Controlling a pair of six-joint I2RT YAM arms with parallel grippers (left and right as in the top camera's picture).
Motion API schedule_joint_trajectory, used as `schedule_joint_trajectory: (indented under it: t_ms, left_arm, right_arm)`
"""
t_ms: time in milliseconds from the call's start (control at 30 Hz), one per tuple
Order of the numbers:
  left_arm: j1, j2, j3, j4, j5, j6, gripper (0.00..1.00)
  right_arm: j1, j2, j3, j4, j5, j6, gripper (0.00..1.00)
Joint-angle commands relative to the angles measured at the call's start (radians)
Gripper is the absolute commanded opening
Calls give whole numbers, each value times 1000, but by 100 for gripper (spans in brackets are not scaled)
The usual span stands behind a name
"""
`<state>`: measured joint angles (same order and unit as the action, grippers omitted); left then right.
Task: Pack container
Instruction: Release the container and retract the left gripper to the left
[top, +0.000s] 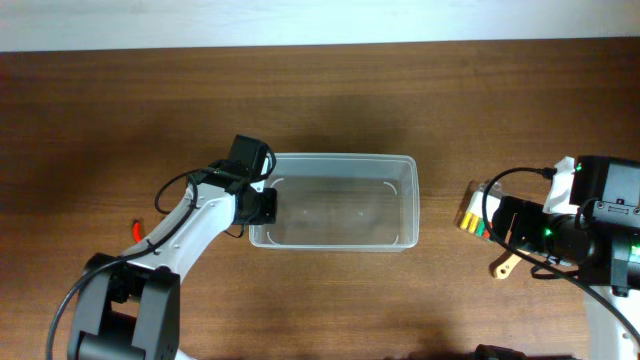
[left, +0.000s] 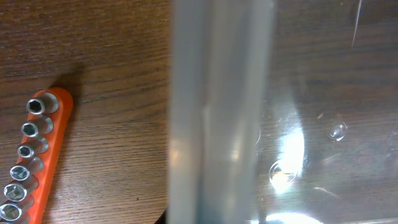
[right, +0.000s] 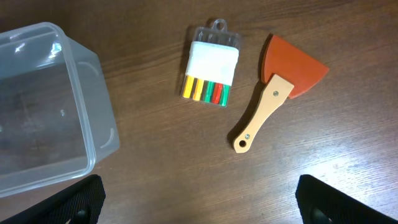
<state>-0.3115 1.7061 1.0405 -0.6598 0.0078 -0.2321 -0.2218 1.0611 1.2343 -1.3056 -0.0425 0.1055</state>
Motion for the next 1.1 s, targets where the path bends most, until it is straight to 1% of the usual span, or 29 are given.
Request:
schedule_joint_trajectory:
  t_ms: [0,300,400,467,500,533,600,633,667,700,833,1067]
  left_arm:
    - [0,54,-21,-3,-34,0,2]
    - [0,54,-21,-37,-31,-2,3]
    - [0,53,-21,-32,-31,-2,14]
    - [0,53,-21,-31,-31,-2,16]
    - [0,53,-21,-31,-31,-2,24]
    - [0,53,-21,-31,-31,-2,30]
    - [0,53,-21,-31,-31,-2,38]
    - [0,53,-21,-30,-31,-2,45]
    - [0,53,-21,-29,-31,-2,49]
    - [0,53,-21,-29,-31,-2,52]
    - [0,53,-21,-24,-31,-2,59]
    - [0,53,-14,-2,-31,-2,60]
  right_arm:
    - [-9,-1,24,-1,-6,8,99]
    - [-9,-1,24,0,-6,8,99]
    - [-9,-1,24,-1,-6,8,99]
    - [-9,-1,24,-1,-6,8,99]
    - [-9,-1,24,-1,-6,8,99]
    - [-9,-1,24,-1,-6,8,99]
    - [-9,-1,24,-1,-6,8,99]
    - [-9,-1,24,-1,-6,8,99]
    - [-9,-1,24,-1,-6,8,99]
    - [-9,-1,24,-1,-6,8,99]
    - [-9,-1,24,-1,-6,8,99]
    - [-9,-1,24,-1,-6,8,99]
